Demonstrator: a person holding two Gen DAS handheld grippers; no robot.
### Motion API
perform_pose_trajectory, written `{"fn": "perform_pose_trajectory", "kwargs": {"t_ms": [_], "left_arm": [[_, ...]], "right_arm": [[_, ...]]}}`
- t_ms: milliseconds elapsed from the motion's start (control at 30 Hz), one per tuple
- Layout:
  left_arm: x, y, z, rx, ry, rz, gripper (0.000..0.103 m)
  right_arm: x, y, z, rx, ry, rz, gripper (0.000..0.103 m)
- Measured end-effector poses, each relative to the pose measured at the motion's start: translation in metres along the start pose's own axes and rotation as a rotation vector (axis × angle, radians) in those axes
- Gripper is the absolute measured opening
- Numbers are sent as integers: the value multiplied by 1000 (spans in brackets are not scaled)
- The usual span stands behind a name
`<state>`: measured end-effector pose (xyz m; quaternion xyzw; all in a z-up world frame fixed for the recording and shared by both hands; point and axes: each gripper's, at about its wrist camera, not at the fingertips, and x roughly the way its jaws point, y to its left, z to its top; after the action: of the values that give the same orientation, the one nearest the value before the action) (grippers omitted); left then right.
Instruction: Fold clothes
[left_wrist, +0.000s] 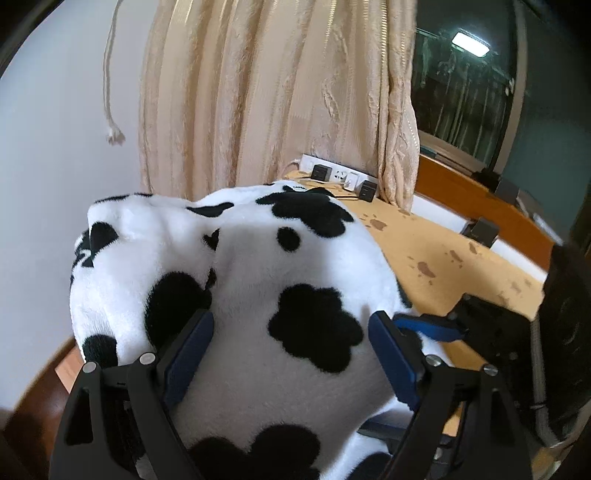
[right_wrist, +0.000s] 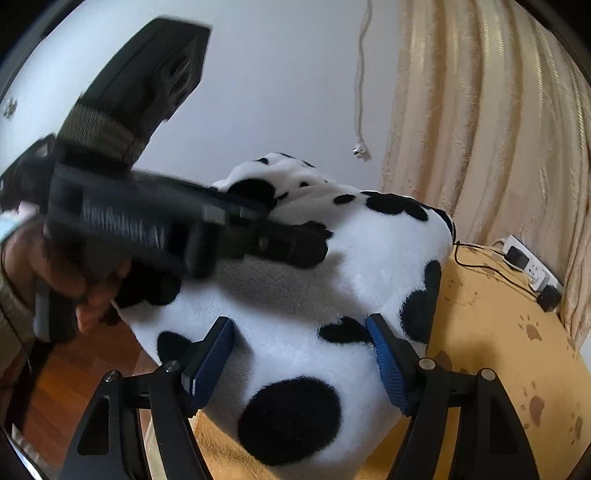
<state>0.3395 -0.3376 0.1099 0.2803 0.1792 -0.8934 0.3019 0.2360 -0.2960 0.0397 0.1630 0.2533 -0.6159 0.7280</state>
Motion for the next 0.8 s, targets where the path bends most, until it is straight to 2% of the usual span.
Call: {"fn": "perform_pose_trajectory", "kwargs": {"t_ms": [100,200,333,400,467,500,600,733,800], "left_arm": [[2,-6,-3,29,-28,36,90],[0,-10,-3,33,-47,48,94],[-16,-21,-2,19,-65,111,97],[-33,-28,-2,6,-112,146,97],[-53,-33,-5,-17,-183,145,102],[-64,-36,-9,-35,-221,138,103],[-75,-47,-15,-46,-239,110,103],[-69,-73,-22,-11,-206,36,103],[-61,-90,-26,22,-170,-21,103]], "right_arm": [[3,5,0,1,5,-24,78],[-6,16,6,-23,12,-27,88],[-35,20,3,-26,-17,-23,95],[-51,19,-1,-13,-33,-45,95],[-75,6,-12,46,-73,-75,95],[-87,0,-17,76,-94,-90,95],[-106,-19,-40,180,-91,-120,95],[-125,-42,-76,320,-56,-151,95],[-135,-42,-90,323,-40,-154,95]]}}
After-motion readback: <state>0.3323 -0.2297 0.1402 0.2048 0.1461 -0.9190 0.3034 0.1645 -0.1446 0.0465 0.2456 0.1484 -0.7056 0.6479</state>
